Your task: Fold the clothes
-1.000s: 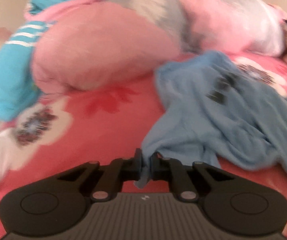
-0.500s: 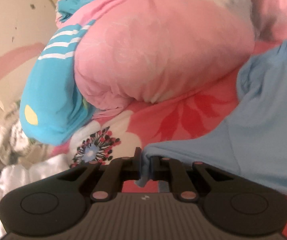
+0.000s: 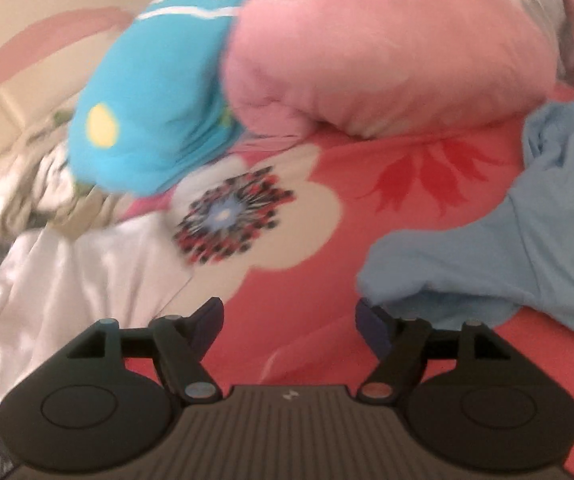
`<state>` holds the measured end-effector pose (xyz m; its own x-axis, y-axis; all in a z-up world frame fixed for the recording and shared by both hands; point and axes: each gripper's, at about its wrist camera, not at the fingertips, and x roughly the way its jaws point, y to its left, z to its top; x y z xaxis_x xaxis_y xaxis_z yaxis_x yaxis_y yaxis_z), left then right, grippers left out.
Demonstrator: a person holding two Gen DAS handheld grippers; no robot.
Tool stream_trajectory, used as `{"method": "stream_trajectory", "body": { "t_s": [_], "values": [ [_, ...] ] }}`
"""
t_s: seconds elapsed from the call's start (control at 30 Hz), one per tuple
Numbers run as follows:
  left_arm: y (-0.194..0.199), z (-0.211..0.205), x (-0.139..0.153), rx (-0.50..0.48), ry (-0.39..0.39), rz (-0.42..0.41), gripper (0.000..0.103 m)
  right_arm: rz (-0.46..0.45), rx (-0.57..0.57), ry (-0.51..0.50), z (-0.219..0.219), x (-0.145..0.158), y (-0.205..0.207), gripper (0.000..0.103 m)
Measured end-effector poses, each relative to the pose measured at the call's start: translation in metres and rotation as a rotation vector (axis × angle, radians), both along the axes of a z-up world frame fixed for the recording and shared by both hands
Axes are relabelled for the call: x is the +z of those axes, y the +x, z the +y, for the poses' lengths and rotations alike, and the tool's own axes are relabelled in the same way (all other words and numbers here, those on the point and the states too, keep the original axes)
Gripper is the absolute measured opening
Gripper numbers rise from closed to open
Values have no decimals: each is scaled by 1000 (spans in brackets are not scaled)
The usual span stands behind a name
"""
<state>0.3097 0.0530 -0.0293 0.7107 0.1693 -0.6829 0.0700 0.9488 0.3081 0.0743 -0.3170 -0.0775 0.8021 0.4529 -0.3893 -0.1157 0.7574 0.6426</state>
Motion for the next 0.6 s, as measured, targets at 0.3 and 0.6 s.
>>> {"method": "stream_trajectory", "body": {
  "t_s": [0.3, 0.6],
  "values": [
    [-93, -3, 37, -148, -320, -45, 79, -85, -58, -45, -1, 13, -22, 56],
    [-107, -82, -14, -319, -612, 178, 60, -125, 10, -374, 54, 24, -58, 55]
  ]
}}
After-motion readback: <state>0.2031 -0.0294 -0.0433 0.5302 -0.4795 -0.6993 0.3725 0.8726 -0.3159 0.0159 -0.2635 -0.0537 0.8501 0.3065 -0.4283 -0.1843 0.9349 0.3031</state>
